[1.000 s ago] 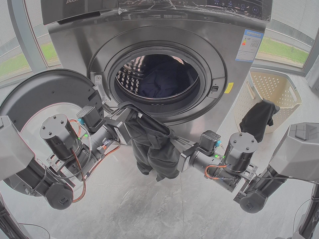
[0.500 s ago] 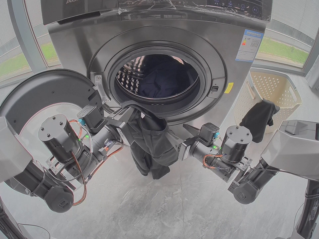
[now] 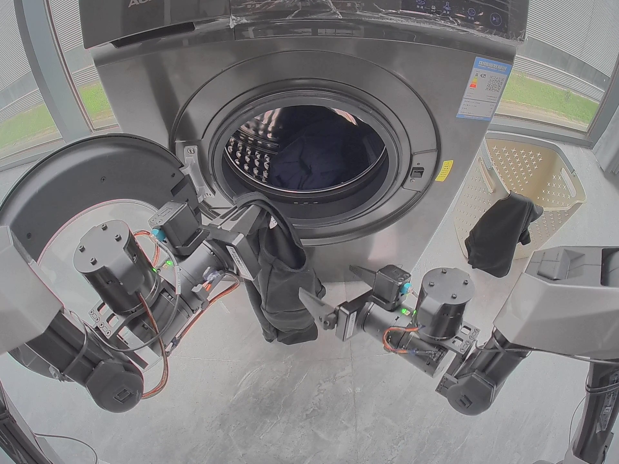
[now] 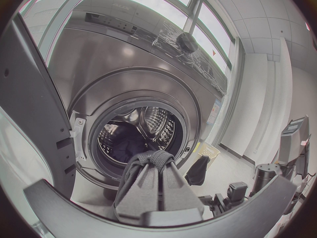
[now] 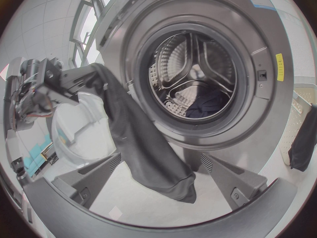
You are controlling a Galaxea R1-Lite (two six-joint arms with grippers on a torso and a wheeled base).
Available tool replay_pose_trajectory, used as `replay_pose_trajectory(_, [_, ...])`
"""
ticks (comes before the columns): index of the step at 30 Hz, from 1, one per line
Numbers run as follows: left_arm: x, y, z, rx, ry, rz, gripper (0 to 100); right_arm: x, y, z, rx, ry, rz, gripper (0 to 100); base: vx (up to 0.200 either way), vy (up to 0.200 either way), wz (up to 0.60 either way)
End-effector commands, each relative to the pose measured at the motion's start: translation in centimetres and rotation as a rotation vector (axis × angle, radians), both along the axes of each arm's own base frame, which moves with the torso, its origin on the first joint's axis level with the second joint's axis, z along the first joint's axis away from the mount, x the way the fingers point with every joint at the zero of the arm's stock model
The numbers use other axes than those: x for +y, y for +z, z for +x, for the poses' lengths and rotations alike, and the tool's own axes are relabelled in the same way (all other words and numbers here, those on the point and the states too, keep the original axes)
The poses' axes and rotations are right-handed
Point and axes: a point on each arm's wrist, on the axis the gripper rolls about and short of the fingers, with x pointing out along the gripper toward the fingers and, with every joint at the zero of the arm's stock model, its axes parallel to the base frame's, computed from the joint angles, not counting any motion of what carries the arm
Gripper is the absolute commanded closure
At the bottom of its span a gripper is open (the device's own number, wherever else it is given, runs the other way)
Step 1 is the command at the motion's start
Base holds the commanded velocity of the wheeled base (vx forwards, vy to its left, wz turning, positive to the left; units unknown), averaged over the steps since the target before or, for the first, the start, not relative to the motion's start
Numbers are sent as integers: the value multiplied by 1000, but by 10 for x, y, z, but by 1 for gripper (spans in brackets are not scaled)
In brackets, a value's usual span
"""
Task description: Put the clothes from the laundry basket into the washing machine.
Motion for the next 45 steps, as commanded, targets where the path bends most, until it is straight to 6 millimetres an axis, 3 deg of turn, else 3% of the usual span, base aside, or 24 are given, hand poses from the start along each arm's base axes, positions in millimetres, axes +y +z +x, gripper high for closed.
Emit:
replay_pose_trajectory(1, [0,1,3,-2,19,-8,100,8,7,-36,20,83,-16,0,0,0,0])
replay_pose_trajectory(5, [-1,0,4,-1,20,-8,100,20,7,-58,29,152,-20,0,0,0,0])
replay_pose_trajectory(9, [0,1,3,-3,20,-9,100,29,8,-61,17,177,-8,0,0,0,0])
replay_pose_trajectory(18, [0,2,2,-6,20,-13,100,59,-15,-22,-9,160,17,0,0,0,0])
replay_pose_trajectory(25, [1,3,2,-7,22,-14,100,60,-30,6,-22,105,18,0,0,0,0])
replay_pose_trajectory(33, [1,3,2,-7,20,-14,100,53,-19,28,-61,51,54,0,0,0,0])
replay_pose_trajectory(44, [1,3,2,-7,18,-15,100,54,-13,35,-81,39,78,0,0,0,0])
replay_pose_trajectory(45, [1,3,2,-7,18,-15,100,54,-14,35,-81,39,78,100,0,0,0])
